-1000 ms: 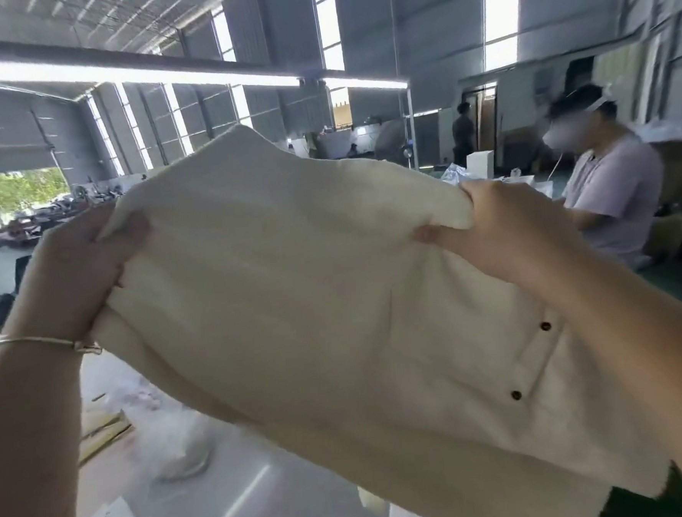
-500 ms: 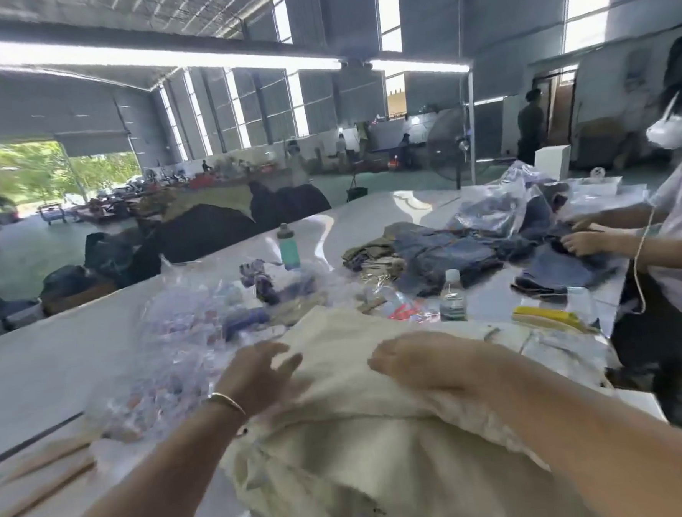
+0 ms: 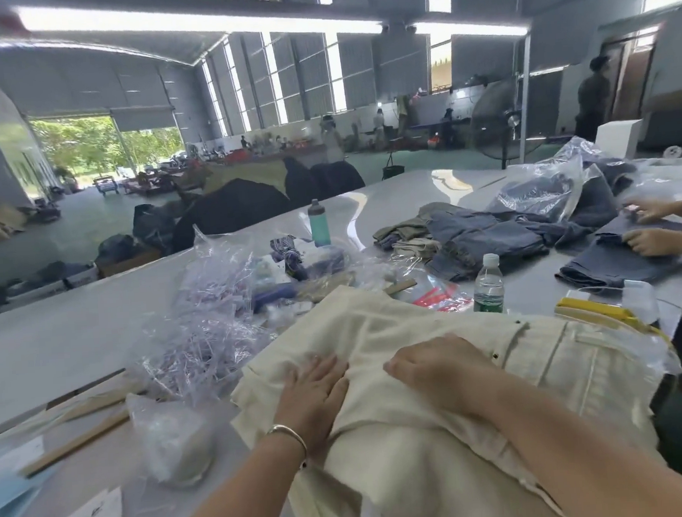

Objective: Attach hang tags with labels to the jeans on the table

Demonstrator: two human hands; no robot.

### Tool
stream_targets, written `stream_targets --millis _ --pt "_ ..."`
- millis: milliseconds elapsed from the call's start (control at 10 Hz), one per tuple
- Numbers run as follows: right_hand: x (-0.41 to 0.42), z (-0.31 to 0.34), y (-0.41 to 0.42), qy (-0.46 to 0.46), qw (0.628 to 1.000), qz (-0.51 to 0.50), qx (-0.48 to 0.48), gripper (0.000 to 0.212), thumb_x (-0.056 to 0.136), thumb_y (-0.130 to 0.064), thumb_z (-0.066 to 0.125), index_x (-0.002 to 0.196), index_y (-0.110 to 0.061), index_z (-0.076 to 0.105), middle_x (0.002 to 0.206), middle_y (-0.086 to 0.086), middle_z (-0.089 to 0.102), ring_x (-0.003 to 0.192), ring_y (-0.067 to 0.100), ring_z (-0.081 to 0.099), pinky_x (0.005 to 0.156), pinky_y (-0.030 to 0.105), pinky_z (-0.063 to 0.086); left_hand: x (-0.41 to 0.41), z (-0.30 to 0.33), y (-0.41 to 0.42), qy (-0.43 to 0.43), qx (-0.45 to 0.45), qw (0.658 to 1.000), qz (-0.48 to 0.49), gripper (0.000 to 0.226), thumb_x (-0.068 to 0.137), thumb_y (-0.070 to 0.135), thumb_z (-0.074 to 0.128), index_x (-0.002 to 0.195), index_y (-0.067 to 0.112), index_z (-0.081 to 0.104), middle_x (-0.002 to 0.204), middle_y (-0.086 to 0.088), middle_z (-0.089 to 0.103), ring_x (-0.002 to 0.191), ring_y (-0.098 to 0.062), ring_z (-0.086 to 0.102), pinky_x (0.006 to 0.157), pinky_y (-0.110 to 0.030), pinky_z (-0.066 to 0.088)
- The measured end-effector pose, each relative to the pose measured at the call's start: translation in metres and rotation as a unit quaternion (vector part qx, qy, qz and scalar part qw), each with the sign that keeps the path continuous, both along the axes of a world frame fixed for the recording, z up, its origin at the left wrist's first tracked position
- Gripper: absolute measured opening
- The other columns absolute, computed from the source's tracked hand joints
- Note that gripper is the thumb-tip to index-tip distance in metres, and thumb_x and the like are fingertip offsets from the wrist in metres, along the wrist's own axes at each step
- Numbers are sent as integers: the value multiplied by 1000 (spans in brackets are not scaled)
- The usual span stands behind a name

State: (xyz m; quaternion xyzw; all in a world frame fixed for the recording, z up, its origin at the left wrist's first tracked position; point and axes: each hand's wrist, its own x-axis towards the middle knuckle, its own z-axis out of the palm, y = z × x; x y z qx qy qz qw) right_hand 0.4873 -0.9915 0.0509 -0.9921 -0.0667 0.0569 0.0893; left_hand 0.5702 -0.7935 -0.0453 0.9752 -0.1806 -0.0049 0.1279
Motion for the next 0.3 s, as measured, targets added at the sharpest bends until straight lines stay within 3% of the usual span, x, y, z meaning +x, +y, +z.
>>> stream_targets --millis 100,200,300 --pt "-8 5 0 9 1000 7 -7 42 102 -47 25 124 -30 56 138 -5 53 127 23 43 105 36 27 -8 13 2 22 -39 999 -7 45 105 36 31 149 27 35 161 5 21 149 -11 12 119 -32 7" --pt "-12 12 3 -2 998 -49 39 37 99 -50 32 108 -29 62 128 -6 59 120 18 48 99 30 34 -35 29 21 48 -159 986 -1 34 100 30 48 128 17 62 140 -2 55 133 -18 44 105 -21 28" --pt "-25 30 26 -118 992 -40 19 26 96 -45 45 113 -33 61 116 -10 61 109 13 54 85 27 38 -71 53 68 -17 -229 972 45 23 94 27 60 114 24 70 120 7 67 105 -7 59 93 -16 38"
